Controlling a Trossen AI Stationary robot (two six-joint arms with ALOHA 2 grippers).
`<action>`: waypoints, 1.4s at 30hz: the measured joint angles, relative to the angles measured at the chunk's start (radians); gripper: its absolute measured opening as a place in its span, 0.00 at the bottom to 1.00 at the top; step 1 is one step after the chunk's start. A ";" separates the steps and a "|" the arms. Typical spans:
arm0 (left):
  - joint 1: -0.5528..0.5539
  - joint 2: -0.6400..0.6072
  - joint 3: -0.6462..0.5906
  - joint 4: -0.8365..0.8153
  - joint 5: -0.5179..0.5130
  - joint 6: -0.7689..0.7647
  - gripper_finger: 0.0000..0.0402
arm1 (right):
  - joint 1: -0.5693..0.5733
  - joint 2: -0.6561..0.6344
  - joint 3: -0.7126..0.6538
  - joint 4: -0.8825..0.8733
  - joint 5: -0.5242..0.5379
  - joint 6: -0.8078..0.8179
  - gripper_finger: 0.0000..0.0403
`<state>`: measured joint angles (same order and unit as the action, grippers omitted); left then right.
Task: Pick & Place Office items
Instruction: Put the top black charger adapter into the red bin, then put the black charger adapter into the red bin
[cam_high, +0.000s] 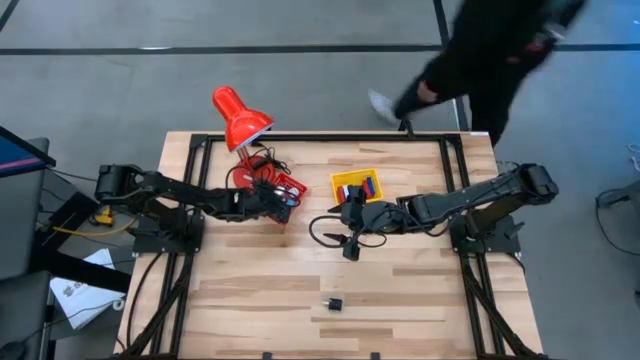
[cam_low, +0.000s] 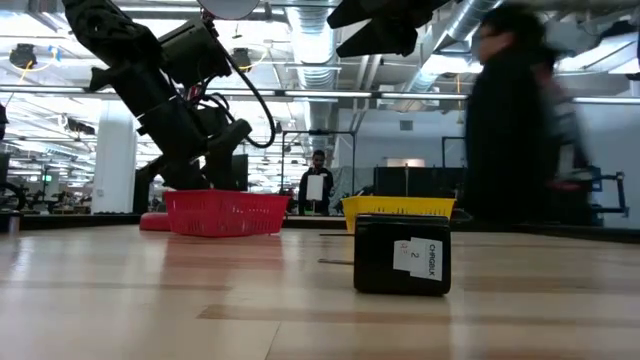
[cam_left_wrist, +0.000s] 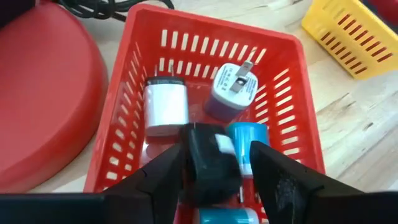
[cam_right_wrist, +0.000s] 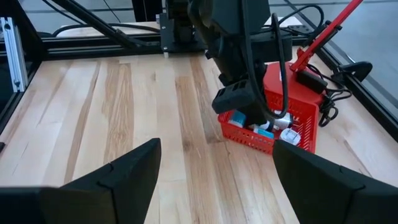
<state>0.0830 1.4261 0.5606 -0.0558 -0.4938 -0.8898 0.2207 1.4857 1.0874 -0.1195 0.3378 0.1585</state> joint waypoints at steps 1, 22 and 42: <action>0.000 0.000 0.000 0.000 0.000 0.000 0.45 | 0.000 0.000 0.000 0.000 0.000 0.000 0.75; -0.152 -0.165 -0.001 0.105 0.001 0.139 0.49 | 0.021 0.010 0.000 -0.019 -0.130 0.105 0.75; -0.320 -0.211 -0.001 0.146 -0.025 0.229 0.48 | 0.249 0.322 0.087 -0.017 -0.113 0.253 0.75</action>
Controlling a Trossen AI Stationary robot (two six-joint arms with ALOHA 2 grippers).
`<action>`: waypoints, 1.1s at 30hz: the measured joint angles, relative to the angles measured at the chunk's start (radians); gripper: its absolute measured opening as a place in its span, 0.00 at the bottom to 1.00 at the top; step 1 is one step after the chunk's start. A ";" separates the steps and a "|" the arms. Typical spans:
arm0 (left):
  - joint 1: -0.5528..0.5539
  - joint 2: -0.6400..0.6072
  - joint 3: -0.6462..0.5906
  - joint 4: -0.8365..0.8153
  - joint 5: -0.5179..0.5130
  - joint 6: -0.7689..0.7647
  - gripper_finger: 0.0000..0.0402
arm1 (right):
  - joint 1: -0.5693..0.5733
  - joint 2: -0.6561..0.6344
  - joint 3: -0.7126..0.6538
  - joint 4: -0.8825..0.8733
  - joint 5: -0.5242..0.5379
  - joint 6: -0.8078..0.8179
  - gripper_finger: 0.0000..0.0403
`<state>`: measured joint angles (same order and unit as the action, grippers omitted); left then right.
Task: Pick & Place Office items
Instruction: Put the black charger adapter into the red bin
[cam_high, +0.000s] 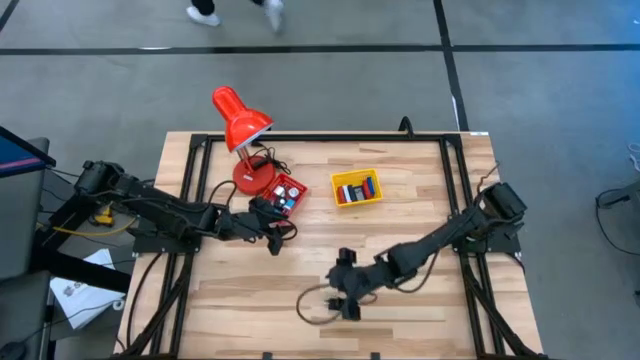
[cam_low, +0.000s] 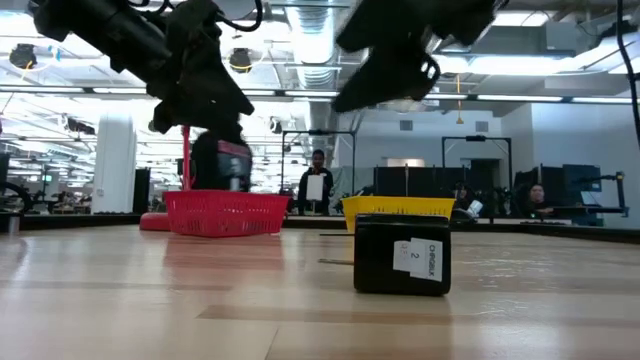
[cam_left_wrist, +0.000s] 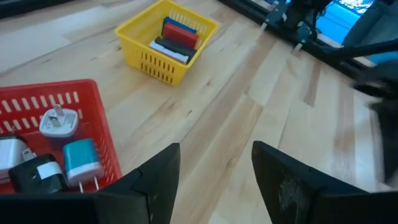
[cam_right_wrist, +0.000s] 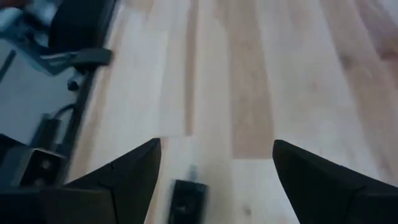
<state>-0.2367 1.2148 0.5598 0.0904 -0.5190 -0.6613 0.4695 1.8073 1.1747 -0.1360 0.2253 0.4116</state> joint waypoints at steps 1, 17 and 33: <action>0.000 0.000 0.000 0.000 0.000 0.000 0.48 | 0.010 0.004 0.006 0.010 0.009 0.000 0.75; -0.053 0.000 0.000 0.119 0.019 0.022 0.48 | 0.143 0.061 0.002 -0.066 0.109 0.149 0.75; -0.148 0.000 0.000 0.162 0.019 0.036 0.48 | 0.136 0.194 0.002 0.040 0.117 0.201 0.75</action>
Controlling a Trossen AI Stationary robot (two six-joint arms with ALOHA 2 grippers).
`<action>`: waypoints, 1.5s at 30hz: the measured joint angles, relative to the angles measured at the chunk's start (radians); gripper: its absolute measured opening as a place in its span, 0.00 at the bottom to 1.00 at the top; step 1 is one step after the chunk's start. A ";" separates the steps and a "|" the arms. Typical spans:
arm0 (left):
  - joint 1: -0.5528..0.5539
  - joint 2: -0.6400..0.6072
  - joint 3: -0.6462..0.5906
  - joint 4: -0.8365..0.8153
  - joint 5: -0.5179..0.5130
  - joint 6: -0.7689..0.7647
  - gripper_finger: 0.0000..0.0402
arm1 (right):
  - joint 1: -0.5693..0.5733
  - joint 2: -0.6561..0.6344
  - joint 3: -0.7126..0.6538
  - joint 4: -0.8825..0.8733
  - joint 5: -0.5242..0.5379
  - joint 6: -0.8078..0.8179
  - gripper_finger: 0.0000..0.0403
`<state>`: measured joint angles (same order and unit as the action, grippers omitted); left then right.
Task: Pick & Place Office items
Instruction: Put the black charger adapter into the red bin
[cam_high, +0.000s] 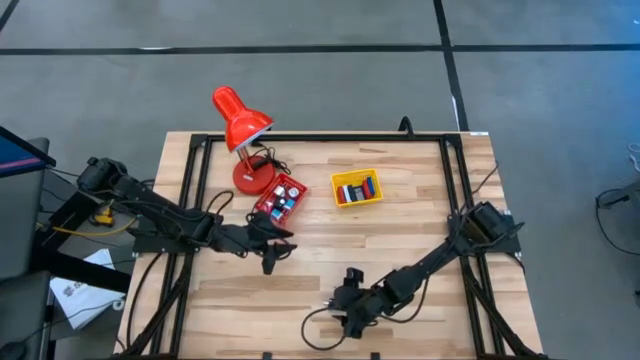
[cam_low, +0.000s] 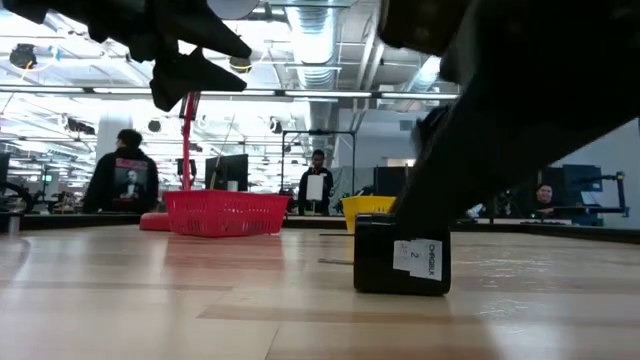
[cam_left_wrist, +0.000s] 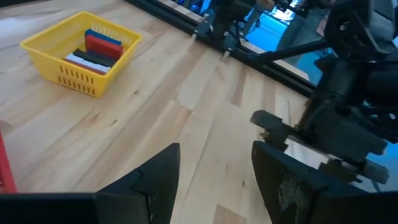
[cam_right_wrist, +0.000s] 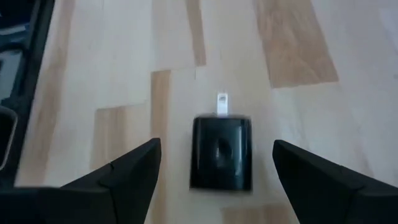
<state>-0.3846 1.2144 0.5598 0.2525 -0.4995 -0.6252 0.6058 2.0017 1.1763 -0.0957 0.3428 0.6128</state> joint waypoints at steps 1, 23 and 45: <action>-0.003 0.000 0.000 -0.001 0.000 0.000 0.48 | -0.007 0.009 0.001 0.010 -0.001 -0.005 0.75; -0.013 0.000 0.000 -0.009 0.000 0.073 0.48 | -0.100 0.000 0.000 0.002 -0.133 -0.082 0.33; -0.012 0.000 0.001 0.434 -0.001 0.194 0.48 | -0.320 -0.482 0.006 0.028 -0.100 -0.196 0.34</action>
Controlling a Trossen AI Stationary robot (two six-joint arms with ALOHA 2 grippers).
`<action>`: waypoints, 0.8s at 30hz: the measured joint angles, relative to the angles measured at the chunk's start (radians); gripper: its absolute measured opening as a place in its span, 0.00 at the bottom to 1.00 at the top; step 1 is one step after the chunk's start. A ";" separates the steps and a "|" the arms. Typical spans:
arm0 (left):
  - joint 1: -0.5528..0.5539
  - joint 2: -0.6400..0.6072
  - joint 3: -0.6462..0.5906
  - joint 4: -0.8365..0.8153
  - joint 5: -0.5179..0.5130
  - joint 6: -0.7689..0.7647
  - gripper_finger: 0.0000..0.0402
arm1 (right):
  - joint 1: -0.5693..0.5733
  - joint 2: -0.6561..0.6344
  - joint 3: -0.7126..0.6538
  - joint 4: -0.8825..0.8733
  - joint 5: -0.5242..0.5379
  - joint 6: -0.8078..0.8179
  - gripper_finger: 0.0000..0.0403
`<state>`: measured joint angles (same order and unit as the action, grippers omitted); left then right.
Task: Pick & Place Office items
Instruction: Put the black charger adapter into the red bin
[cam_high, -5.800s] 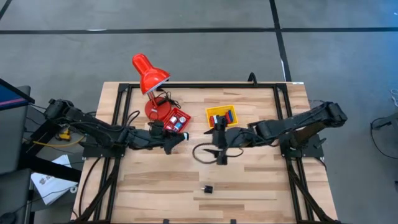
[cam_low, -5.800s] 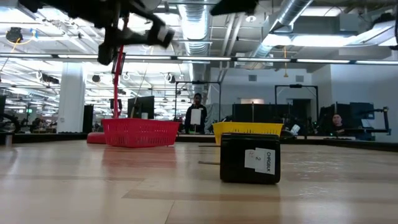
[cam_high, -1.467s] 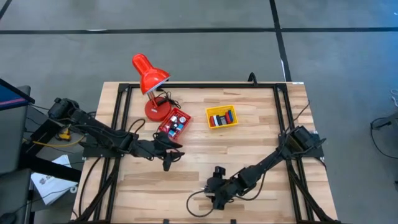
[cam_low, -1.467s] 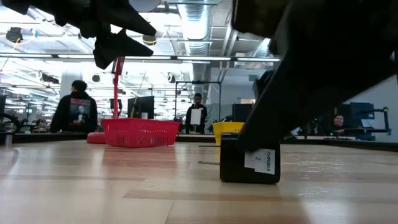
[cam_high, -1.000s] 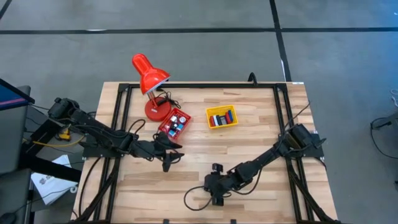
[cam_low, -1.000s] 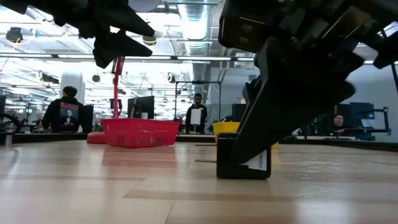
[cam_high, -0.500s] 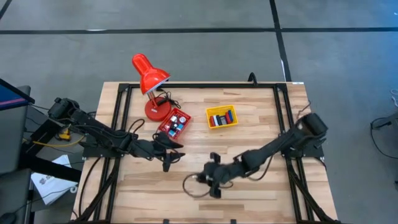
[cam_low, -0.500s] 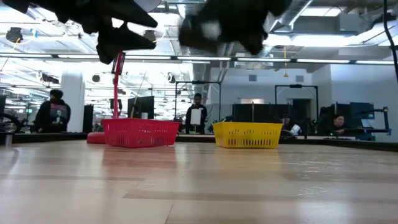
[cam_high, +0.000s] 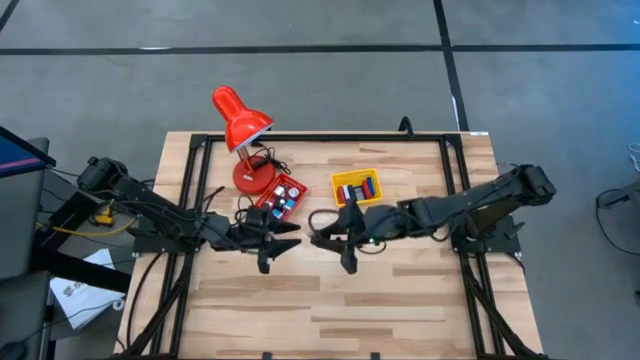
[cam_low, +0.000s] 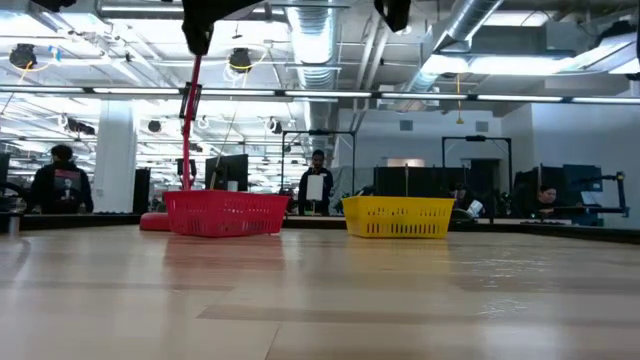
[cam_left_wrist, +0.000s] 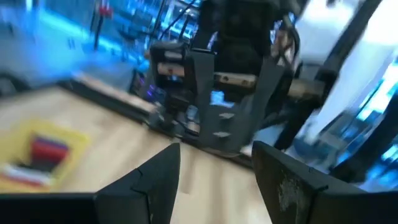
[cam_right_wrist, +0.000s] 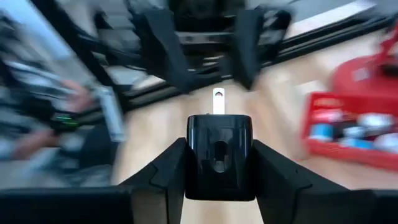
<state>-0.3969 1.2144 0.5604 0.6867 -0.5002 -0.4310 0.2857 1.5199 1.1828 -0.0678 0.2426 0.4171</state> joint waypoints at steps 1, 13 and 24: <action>0.000 0.000 0.000 0.003 0.000 0.074 0.48 | -0.011 -0.007 0.000 0.002 -0.049 0.028 0.34; 0.000 0.000 0.000 0.009 0.000 0.287 0.50 | -0.025 0.024 0.000 0.006 -0.117 0.031 0.34; -0.002 0.000 0.000 0.010 0.000 0.396 0.75 | -0.047 0.024 -0.001 0.014 -0.191 0.028 0.35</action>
<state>-0.3992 1.2144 0.5604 0.6971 -0.4998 -0.0351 0.2383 1.5442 1.1820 -0.0538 0.0520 0.4456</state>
